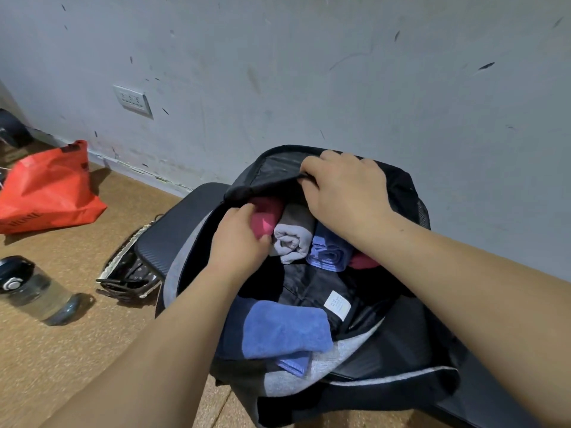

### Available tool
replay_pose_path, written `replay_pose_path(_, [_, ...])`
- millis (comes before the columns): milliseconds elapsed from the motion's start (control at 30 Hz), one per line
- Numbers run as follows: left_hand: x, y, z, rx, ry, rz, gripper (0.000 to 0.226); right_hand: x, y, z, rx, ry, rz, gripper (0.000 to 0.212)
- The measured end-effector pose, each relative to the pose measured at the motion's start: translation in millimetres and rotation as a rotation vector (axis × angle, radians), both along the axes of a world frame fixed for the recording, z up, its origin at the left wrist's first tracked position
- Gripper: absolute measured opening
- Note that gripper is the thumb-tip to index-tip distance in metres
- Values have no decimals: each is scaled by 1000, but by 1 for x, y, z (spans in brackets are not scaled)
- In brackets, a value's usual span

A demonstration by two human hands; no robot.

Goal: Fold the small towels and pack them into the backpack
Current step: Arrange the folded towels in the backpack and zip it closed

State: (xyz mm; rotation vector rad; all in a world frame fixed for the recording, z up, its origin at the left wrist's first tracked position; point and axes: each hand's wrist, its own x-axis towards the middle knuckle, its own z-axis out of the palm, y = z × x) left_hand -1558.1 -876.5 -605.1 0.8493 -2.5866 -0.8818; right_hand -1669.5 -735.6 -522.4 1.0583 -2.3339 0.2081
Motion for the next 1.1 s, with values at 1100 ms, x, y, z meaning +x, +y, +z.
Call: replay_pose_path(1100, [66, 20, 43, -33, -778, -669, 35, 28, 39, -10, 241, -315, 54, 31])
